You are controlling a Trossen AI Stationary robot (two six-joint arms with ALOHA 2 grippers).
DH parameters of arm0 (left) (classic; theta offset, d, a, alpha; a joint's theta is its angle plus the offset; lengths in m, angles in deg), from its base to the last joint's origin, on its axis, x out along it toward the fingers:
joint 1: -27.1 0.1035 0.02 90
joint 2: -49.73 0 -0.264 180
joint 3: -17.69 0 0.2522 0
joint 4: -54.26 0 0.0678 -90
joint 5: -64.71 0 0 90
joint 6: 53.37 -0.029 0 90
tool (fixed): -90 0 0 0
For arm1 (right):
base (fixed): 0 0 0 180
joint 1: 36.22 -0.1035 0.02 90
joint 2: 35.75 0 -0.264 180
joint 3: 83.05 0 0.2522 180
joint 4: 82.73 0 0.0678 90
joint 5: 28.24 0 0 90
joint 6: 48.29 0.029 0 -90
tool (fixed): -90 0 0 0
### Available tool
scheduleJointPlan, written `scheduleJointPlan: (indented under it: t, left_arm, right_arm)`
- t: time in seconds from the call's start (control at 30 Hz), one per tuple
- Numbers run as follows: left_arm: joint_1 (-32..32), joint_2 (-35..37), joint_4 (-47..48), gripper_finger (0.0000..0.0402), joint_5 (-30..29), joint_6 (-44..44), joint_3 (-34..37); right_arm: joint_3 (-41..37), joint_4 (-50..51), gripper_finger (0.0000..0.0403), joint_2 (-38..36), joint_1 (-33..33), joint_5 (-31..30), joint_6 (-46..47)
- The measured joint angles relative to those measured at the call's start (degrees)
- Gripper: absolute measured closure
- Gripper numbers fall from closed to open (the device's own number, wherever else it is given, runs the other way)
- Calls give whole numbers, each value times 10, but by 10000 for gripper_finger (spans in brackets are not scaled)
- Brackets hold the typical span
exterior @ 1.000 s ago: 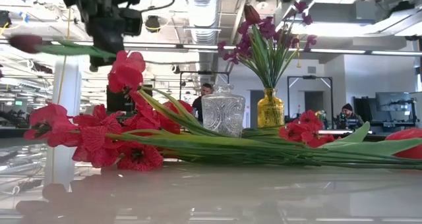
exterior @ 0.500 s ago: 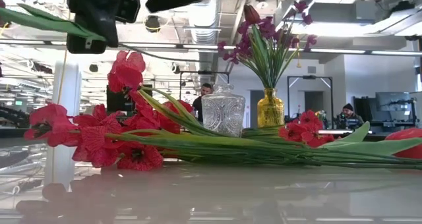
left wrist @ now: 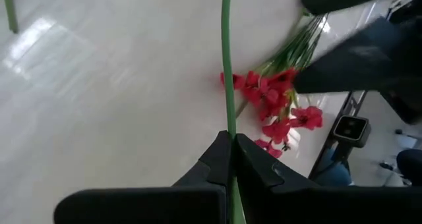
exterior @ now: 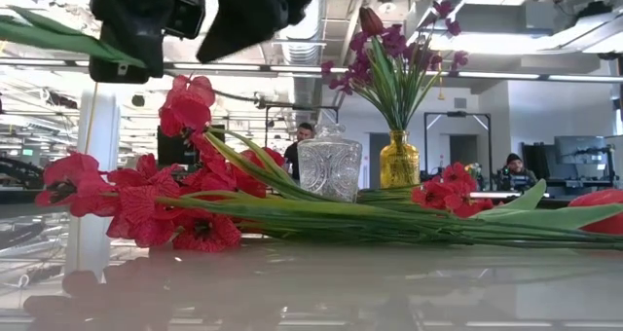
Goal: Sort flowers into vase by color
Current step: Put the purple flower into the yellow vase
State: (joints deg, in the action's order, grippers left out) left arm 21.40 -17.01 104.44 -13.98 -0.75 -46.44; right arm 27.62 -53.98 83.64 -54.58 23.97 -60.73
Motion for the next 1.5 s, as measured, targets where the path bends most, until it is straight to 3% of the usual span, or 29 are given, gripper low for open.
scheduleJointPlan:
  t: [0.1,0.4,0.6,0.87,0.97,1.03,1.2,1.37,1.5]
  left_arm:
    - [0,0,-6,402,2,-8,0]
    - [0,0,-14,402,4,-30,0]
    - [0,0,-14,402,-7,-42,0]
    - [1,0,-17,402,-19,-83,0]
    - [1,0,-31,401,-17,-95,0]
    - [1,0,-39,395,-13,-101,0]
    - [30,16,-12,357,12,-211,-38]
    - [56,66,-3,323,-56,-298,-47]
    - [69,104,22,312,-131,-358,-47]
  right_arm:
    - [0,-2,133,5,11,33,-1]
    - [0,-10,153,22,32,27,-10]
    - [0,-10,233,22,32,27,-10]
    - [0,8,382,22,32,36,41]
    - [0,15,385,22,32,44,53]
    - [0,20,386,20,32,83,63]
    - [0,26,386,10,31,178,64]
    - [-8,28,386,-4,14,199,65]
    - [-49,11,386,-56,-4,198,69]
